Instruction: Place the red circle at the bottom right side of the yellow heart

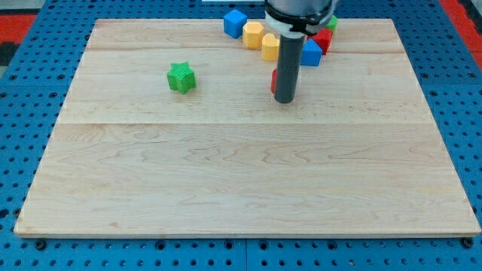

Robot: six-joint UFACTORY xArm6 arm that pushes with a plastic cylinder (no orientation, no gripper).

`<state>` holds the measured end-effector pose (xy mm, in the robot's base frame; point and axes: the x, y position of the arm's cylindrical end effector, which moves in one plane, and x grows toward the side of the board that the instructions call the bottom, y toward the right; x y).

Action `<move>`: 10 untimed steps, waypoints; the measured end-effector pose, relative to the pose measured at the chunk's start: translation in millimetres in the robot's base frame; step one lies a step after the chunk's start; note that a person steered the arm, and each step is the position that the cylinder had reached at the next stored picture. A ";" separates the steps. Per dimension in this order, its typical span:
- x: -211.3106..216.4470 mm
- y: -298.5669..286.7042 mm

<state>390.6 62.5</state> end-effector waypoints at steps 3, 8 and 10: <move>-6.2 -16.9; -34.2 14.3; -20.3 9.8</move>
